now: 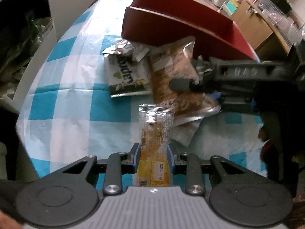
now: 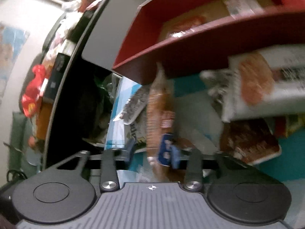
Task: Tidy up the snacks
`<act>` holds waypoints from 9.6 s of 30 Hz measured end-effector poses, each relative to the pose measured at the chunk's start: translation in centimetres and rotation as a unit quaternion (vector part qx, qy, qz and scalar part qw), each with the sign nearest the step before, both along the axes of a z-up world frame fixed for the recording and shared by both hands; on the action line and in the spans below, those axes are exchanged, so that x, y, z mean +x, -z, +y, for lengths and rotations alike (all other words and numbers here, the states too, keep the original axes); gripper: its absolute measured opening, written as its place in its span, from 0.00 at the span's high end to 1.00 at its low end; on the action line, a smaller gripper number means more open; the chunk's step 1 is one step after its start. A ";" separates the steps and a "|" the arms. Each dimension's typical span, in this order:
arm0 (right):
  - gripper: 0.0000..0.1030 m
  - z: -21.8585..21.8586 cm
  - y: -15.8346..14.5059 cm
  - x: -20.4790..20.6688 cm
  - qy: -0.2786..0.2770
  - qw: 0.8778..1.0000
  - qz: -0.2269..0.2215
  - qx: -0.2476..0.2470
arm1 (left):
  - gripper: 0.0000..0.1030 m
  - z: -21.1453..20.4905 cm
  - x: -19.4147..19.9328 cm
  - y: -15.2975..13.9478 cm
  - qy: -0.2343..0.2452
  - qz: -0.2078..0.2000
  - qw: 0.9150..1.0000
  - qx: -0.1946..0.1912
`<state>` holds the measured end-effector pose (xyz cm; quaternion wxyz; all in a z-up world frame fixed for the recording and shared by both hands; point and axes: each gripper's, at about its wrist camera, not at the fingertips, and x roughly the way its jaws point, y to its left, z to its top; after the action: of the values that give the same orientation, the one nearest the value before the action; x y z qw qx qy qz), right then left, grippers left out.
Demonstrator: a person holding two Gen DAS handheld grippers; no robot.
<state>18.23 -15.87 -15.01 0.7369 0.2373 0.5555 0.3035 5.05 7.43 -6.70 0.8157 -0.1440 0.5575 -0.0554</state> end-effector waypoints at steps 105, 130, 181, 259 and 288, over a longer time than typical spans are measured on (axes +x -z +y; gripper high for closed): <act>0.37 -5.2 -3.9 11.4 0.125 0.987 -0.091 -0.044 | 0.70 -4.8 21.4 -4.4 -0.002 -0.128 0.989 0.074; 0.16 -2.5 -8.6 4.9 0.070 0.981 -0.151 -0.104 | 0.60 -1.7 14.7 -7.1 0.009 -0.155 0.985 0.072; 0.00 0.5 -1.5 -6.7 -0.035 0.969 -0.136 -0.204 | 0.43 1.7 15.3 1.4 0.002 0.012 0.992 0.127; 0.01 9.4 -1.5 -5.3 -0.331 0.862 -0.185 -0.337 | 0.50 4.3 10.4 -4.0 0.023 -0.038 0.999 -0.030; 0.45 4.4 -5.3 -4.6 -0.208 0.932 -0.146 -0.259 | 0.51 3.6 10.4 -4.2 0.034 -0.042 0.998 -0.037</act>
<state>13.66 -11.49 -9.72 0.7660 -0.1296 0.5380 0.3272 15.45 11.08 -2.49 0.8303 -0.1524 0.5246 -0.1102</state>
